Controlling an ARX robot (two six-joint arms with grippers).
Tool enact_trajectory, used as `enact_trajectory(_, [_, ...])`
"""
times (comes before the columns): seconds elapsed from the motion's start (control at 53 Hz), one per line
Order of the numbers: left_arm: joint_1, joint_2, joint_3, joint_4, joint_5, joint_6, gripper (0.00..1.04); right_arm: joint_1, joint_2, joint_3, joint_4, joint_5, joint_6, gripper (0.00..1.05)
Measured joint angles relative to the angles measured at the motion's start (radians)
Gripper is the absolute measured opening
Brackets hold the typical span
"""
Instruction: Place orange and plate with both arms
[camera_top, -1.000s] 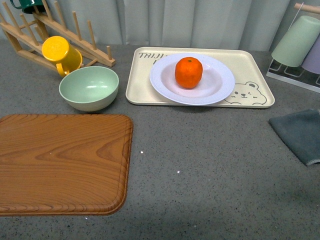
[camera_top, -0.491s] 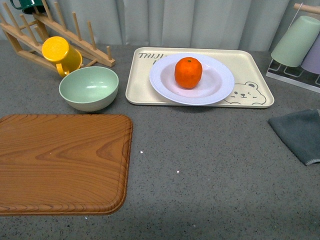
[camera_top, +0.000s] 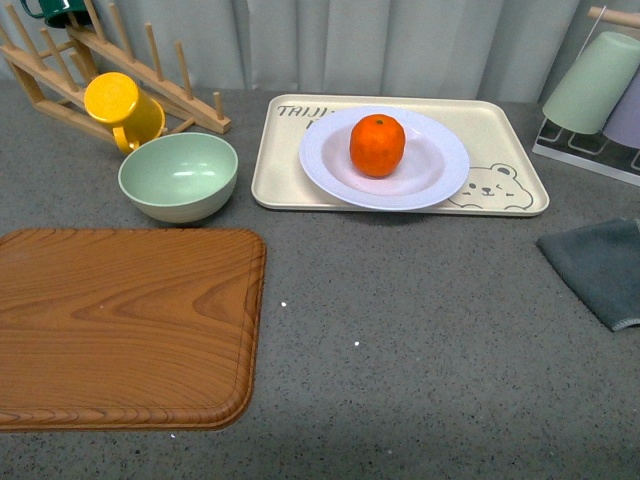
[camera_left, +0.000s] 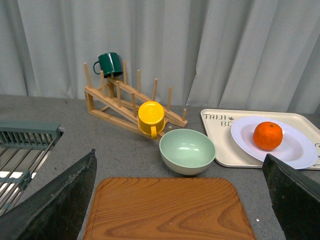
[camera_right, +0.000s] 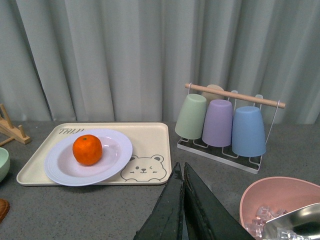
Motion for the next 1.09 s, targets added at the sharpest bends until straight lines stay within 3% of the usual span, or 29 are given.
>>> enact_trajectory(0.302, [0.0,0.0,0.0,0.0,0.0,0.0,0.98,0.0,-0.109,0.0,-0.11,0.0,0.0,0.01])
enact_trajectory(0.491, [0.0,0.0,0.0,0.0,0.0,0.0,0.98,0.0,-0.118,0.0,-0.115,0.0,0.0,0.29])
enact_trajectory(0.623, [0.0,0.0,0.0,0.0,0.0,0.0,0.98,0.0,-0.119,0.0,-0.115,0.0,0.002,0.57])
enact_trajectory(0.717, [0.0,0.0,0.0,0.0,0.0,0.0,0.98,0.0,-0.146,0.0,-0.147,0.0,0.004,0.38])
enact_trajectory(0.811, [0.0,0.0,0.0,0.0,0.0,0.0,0.98,0.0,-0.262,0.001,-0.298,0.0,0.004,0.22])
enact_trajectory(0.943, [0.0,0.0,0.0,0.0,0.0,0.0,0.98,0.0,-0.304,0.001,-0.31,0.0,0.004,0.01])
enact_trajectory(1.094, [0.0,0.0,0.0,0.0,0.0,0.0,0.98,0.0,-0.304,0.001,-0.311,-0.001,0.003,0.01])
